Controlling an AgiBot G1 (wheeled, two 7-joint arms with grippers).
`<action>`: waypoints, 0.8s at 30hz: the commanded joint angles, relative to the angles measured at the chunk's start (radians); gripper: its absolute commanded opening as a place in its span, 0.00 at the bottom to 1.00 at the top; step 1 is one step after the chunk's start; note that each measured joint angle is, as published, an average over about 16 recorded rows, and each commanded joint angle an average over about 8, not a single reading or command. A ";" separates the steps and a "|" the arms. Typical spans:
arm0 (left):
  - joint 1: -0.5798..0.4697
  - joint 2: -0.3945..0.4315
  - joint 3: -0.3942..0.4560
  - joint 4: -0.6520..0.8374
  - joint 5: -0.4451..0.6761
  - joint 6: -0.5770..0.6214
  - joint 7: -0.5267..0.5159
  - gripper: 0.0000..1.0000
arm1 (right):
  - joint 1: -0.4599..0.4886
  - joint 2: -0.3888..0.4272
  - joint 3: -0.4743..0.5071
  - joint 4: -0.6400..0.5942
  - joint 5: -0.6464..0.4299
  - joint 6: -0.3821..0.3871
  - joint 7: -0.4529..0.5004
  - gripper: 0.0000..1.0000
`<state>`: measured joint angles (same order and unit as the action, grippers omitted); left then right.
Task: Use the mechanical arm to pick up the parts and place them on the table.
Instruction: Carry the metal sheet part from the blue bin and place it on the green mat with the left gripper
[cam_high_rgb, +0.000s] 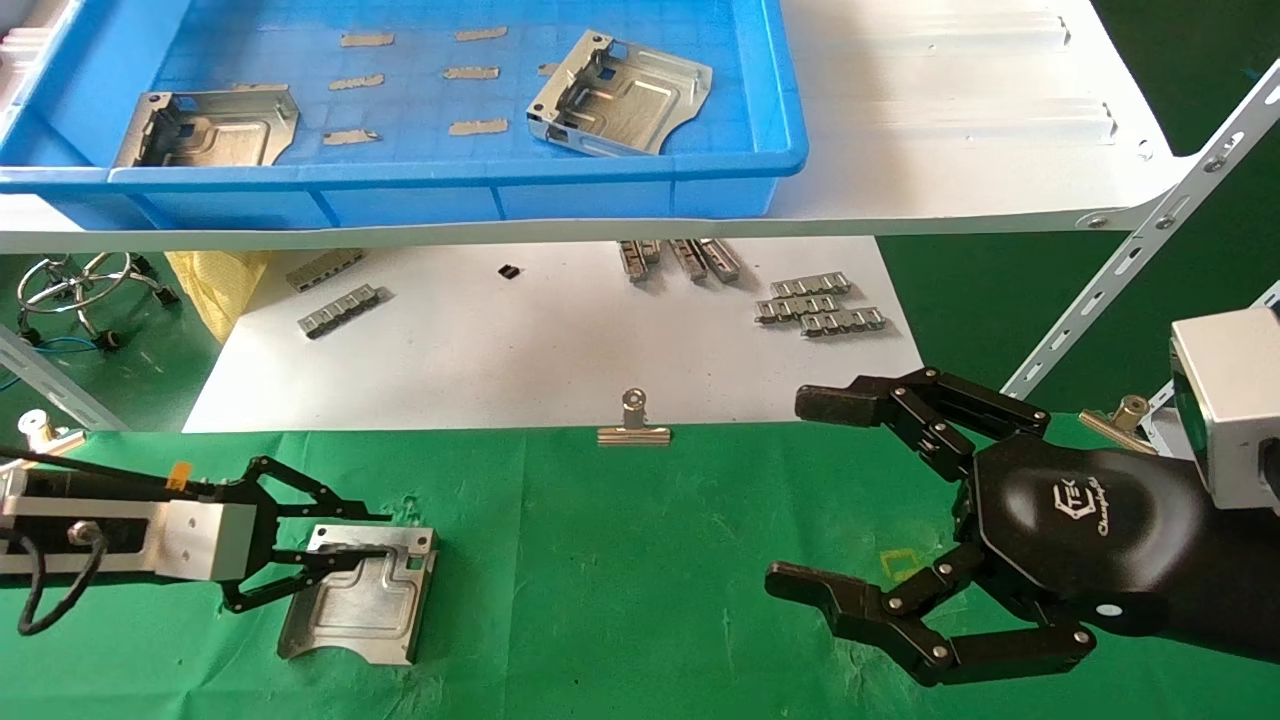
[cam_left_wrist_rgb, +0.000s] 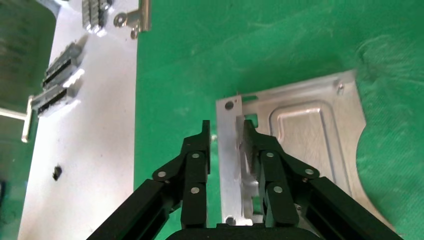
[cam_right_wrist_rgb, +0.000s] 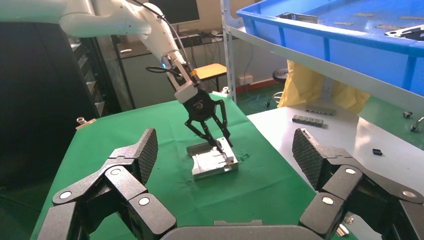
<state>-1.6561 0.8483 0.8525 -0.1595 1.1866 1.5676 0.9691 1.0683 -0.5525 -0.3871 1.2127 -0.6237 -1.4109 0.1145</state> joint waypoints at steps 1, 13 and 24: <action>-0.002 0.004 -0.002 0.014 -0.004 0.007 0.016 1.00 | 0.000 0.000 0.000 0.000 0.000 0.000 0.000 1.00; 0.067 -0.029 -0.059 0.020 -0.178 0.037 -0.255 1.00 | 0.000 0.000 0.000 0.000 0.000 0.000 0.000 1.00; 0.081 -0.034 -0.068 0.013 -0.200 0.038 -0.270 1.00 | 0.000 0.000 0.000 0.000 0.000 0.000 0.000 1.00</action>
<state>-1.5682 0.8112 0.7780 -0.1573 0.9805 1.6044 0.6873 1.0681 -0.5523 -0.3869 1.2125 -0.6235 -1.4106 0.1145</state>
